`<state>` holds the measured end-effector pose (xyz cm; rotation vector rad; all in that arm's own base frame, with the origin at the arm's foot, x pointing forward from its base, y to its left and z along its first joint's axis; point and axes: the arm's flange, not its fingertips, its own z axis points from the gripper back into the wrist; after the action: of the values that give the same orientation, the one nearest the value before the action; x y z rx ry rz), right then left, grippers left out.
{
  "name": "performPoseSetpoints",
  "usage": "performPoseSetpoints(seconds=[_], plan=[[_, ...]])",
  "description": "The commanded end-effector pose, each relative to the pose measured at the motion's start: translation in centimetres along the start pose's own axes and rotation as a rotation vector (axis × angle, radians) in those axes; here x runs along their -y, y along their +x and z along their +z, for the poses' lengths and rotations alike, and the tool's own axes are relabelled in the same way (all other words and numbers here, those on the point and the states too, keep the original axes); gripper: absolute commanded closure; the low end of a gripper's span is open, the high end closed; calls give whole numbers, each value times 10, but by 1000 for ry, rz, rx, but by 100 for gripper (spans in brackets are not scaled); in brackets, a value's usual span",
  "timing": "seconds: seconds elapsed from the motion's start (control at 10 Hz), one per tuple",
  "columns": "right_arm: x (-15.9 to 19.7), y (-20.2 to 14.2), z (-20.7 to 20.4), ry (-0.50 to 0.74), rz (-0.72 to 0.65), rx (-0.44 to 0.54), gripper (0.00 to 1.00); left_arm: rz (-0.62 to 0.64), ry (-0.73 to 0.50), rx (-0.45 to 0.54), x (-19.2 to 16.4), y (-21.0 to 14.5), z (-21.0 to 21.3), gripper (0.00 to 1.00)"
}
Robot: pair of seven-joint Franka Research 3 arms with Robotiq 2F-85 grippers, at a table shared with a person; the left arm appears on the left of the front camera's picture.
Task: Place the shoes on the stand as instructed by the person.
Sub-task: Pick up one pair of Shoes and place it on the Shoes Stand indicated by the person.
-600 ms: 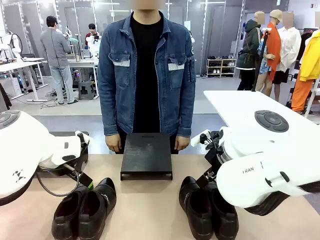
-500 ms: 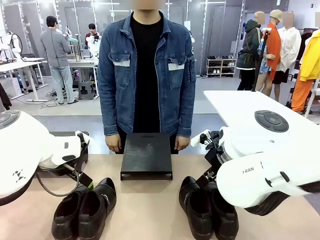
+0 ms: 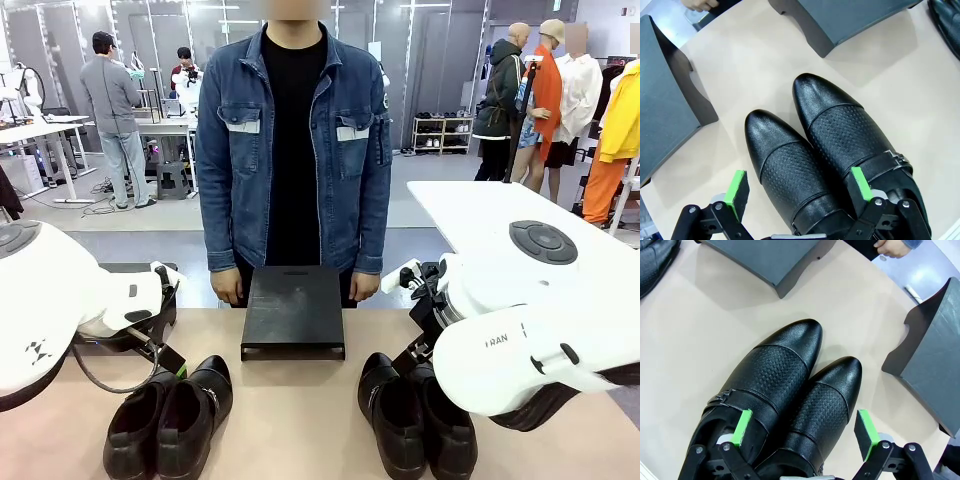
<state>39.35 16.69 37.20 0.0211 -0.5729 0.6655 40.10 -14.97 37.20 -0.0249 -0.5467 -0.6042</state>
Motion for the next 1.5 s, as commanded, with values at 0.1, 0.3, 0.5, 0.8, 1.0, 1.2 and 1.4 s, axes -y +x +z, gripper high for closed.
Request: performPoseSetpoints(seconds=[0.1,0.3,0.5,0.8,1.0,1.2,1.4], plan=[[0,0,0,0,-2,0,0,0,0,0,0,0,0,0],[0,0,0,0,0,0,0,-29,15,20,-5,14,20,0],[9,17,43,76,-48,2,0,-14,-16,29,-14,27,60,0],[24,33,107,226,-80,9,0,19,-147,6,-27,33,119,0],[57,24,147,477,-160,49,0,77,-351,5,-43,27,149,0],[101,-12,179,755,-258,133,0,173,-606,65,-78,3,187,0],[142,-62,196,933,-362,224,0,243,-803,169,-115,-38,212,0]])
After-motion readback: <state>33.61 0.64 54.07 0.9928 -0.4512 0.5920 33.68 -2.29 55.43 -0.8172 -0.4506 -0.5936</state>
